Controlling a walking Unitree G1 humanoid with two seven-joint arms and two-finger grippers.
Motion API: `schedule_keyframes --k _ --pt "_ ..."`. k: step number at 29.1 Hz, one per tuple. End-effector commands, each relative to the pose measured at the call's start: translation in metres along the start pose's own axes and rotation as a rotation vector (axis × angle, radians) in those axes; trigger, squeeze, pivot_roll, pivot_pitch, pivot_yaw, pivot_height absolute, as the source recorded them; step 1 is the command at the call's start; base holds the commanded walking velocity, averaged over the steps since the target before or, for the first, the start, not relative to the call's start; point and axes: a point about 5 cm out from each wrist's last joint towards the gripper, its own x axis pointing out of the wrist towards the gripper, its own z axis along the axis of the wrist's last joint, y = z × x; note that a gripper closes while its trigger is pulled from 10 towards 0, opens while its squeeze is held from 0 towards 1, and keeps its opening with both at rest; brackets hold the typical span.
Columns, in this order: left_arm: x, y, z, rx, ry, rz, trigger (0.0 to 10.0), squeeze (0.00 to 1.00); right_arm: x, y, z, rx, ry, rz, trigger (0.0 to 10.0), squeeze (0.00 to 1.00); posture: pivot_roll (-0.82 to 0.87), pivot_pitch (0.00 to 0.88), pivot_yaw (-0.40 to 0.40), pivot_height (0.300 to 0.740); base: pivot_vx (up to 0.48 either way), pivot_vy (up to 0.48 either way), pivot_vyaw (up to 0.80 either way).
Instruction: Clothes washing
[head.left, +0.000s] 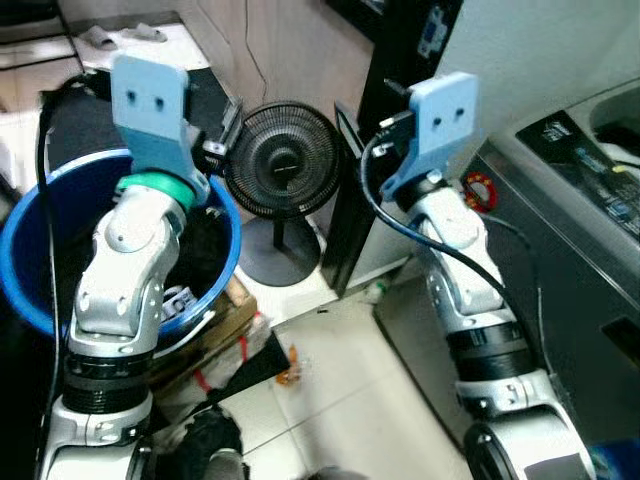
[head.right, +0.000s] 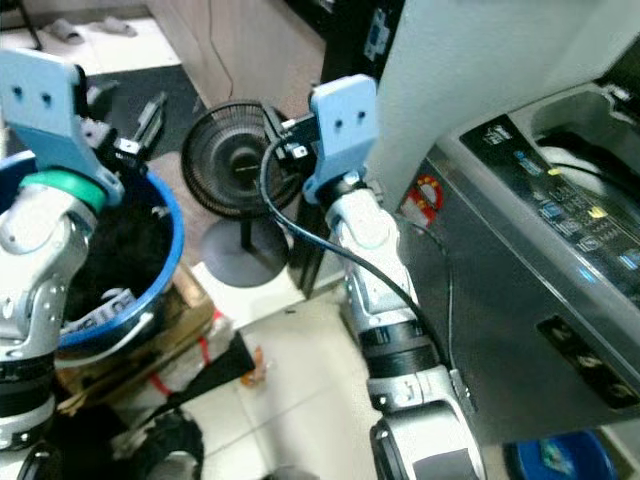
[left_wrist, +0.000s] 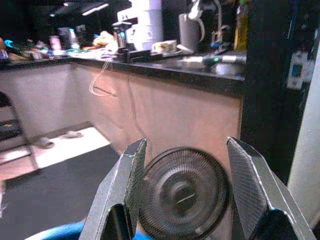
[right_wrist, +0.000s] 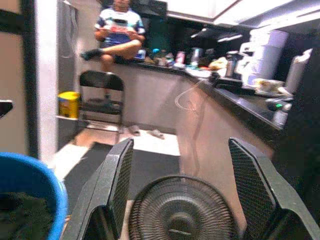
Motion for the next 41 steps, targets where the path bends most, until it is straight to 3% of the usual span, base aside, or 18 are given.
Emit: schedule_keyframes --k 1,26,41 --pt "-0.0005 -0.0042 -0.0011 0.001 0.008 -0.014 10.0 0.0 -0.0019 -0.005 -0.0006 0.002 0.004 -0.016 10.0 0.0 0.09 0.077 -0.058 0.74 0.0 0.0 0.79" --pt "-0.002 -0.002 -0.0077 0.006 0.033 0.0 10.0 0.0 -0.0028 -0.006 -0.0042 0.017 0.017 -0.024 10.0 0.0 0.09 0.078 -0.057 0.74 0.0 0.0 0.79" --pt "-0.0015 -0.0014 -0.0087 0.017 0.026 0.011 10.0 0.0 -0.0029 -0.0059 -0.0059 0.037 0.019 -0.037 10.0 0.0 0.09 0.067 -0.058 0.74 0.354 0.267 0.0"
